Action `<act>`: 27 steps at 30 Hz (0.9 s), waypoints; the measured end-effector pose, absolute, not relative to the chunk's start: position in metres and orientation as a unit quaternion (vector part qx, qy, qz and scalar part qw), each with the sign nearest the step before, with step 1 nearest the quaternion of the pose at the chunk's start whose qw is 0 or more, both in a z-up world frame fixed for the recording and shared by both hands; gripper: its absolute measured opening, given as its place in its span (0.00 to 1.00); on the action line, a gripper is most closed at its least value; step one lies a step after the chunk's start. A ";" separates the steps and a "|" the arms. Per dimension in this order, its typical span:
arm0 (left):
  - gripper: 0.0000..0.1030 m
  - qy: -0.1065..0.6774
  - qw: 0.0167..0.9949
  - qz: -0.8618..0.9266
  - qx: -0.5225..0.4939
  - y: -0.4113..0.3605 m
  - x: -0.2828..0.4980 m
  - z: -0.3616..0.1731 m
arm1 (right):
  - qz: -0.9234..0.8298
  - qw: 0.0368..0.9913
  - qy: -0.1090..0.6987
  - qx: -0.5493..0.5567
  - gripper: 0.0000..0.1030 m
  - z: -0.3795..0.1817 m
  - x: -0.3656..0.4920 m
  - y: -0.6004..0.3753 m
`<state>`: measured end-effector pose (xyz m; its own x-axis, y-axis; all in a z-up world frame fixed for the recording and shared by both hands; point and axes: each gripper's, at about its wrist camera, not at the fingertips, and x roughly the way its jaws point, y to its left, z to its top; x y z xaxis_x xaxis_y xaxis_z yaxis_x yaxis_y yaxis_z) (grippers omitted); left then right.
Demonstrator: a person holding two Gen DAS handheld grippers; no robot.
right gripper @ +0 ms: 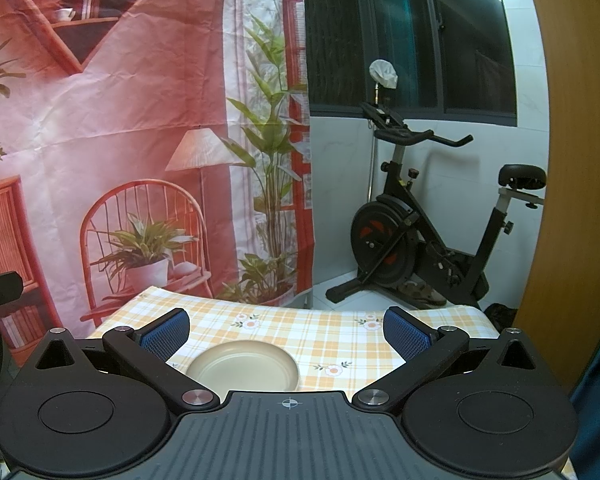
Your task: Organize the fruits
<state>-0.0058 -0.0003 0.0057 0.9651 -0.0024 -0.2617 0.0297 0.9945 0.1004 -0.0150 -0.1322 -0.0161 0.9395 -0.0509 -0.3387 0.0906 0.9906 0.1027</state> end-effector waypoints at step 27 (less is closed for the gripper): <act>0.99 0.169 0.985 0.006 0.040 0.017 0.026 -0.036 | -0.015 0.988 0.136 0.066 1.00 -0.066 -0.002 -0.136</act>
